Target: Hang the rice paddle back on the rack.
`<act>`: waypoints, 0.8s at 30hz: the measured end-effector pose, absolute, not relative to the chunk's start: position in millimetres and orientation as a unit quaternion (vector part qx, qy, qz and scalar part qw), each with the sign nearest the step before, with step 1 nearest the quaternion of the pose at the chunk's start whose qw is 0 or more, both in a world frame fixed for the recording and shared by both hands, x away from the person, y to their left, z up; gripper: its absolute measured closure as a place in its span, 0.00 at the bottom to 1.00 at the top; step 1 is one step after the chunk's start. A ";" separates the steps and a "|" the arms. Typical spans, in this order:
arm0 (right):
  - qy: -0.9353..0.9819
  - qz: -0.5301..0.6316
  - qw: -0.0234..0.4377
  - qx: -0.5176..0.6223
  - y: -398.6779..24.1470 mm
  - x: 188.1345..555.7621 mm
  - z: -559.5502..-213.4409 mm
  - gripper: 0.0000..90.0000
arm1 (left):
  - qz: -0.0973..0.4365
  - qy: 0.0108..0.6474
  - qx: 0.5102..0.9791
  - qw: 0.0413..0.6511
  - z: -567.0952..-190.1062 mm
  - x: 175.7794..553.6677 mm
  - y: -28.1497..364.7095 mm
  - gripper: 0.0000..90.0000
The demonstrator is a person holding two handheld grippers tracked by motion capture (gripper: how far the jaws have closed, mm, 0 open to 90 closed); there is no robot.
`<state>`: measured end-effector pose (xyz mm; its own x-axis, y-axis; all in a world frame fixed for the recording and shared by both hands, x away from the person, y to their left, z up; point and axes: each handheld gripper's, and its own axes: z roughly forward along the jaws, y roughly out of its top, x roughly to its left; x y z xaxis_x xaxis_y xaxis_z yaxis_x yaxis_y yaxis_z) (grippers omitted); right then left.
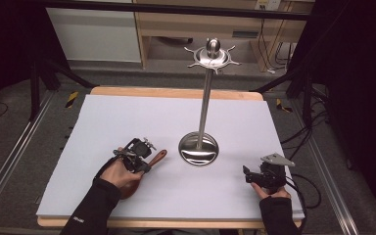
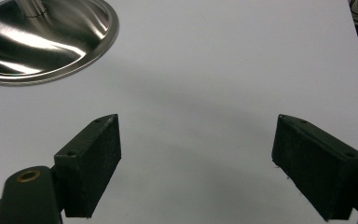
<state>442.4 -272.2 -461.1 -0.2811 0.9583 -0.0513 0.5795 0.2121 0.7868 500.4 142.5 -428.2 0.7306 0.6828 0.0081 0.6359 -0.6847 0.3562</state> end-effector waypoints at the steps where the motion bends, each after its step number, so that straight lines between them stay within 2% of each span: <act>1: 0.726 0.337 0.281 0.529 -272.2 442.3 -461.1 0.18 | 0.072 0.358 0.915 0.168 -426.8 500.0 143.4 0.87; 11: 0.725 0.338 0.281 0.530 -272.1 442.2 -461.1 0.18 | 0.090 0.362 0.903 0.214 -410.4 490.5 152.8 0.87; 24: 0.726 0.338 0.283 0.528 -272.6 442.0 -460.7 0.18 | 0.146 0.378 0.858 0.316 -394.4 477.4 165.3 0.87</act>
<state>442.0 -272.6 -460.7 -0.2819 0.9579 -0.0544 0.5745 0.2139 0.7901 477.4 165.3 -394.4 0.6723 0.7402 0.0110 0.5563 -0.5149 0.6522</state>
